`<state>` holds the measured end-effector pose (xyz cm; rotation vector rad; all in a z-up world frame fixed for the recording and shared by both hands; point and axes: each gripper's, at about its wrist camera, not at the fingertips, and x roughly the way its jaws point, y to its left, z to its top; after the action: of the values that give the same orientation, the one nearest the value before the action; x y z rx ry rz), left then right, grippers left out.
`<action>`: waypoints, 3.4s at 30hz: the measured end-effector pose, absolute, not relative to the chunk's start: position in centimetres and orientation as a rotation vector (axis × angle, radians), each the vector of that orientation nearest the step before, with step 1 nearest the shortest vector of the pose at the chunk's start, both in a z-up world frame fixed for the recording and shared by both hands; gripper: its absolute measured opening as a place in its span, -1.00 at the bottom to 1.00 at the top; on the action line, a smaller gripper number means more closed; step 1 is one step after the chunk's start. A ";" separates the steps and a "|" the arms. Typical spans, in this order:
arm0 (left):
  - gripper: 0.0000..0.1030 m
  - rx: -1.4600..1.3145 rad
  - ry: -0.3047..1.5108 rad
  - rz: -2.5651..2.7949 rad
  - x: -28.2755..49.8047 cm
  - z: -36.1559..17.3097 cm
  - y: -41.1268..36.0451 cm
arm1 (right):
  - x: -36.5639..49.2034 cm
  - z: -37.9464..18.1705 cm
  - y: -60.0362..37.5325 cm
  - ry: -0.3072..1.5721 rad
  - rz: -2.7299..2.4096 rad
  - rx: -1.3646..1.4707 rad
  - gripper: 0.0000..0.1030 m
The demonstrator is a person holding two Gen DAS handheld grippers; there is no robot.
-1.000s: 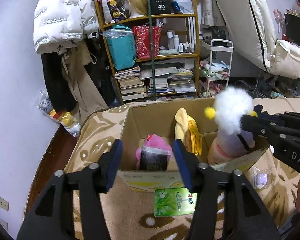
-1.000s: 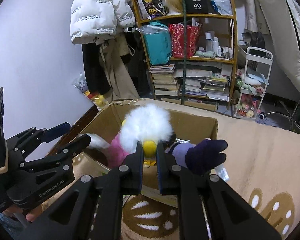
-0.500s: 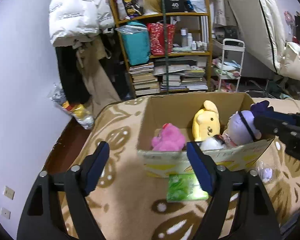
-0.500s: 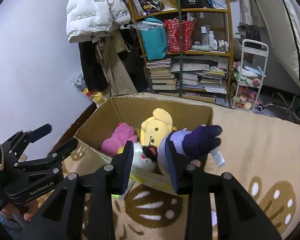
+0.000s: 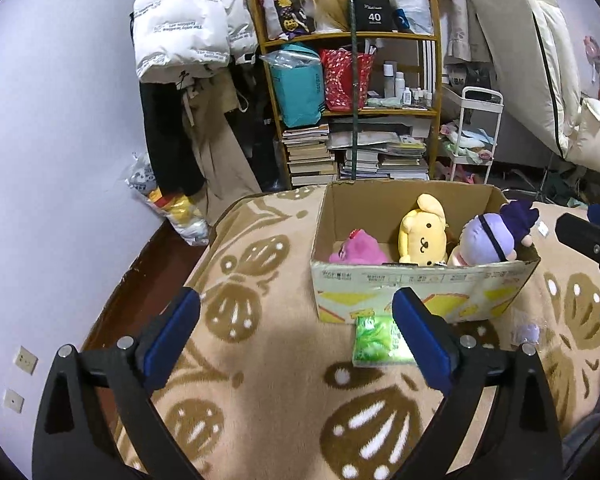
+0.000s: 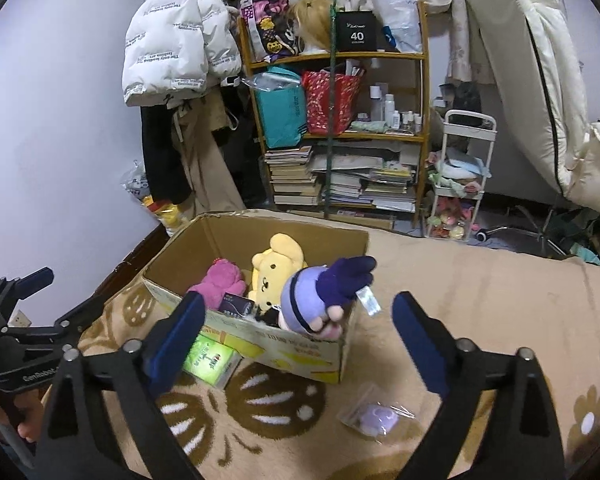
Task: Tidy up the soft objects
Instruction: 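Move the left tool to the green tissue pack while the right tool approaches the clear bag, then grasp the green tissue pack with the left tool while the right tool grasps the clear bag with purple toy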
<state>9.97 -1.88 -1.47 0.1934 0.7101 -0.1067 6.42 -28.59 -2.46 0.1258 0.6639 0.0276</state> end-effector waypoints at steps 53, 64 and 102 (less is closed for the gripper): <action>0.87 0.266 0.808 -0.203 11.2 -8.6 -6.3 | 8.9 -13.9 -33.9 1.099 -0.292 0.264 1.00; 0.87 0.320 0.918 -0.230 12.4 -13.5 -7.8 | 10.5 -18.1 -34.9 1.220 -0.341 0.292 1.00; 0.41 0.217 1.044 -0.325 13.4 -15.4 -7.4 | 11.2 -20.5 -36.9 1.276 -0.385 0.381 0.52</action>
<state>13.35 -7.39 -15.36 0.2173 1.0445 -0.3248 11.22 -36.86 -20.54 0.3811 1.2765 -0.3855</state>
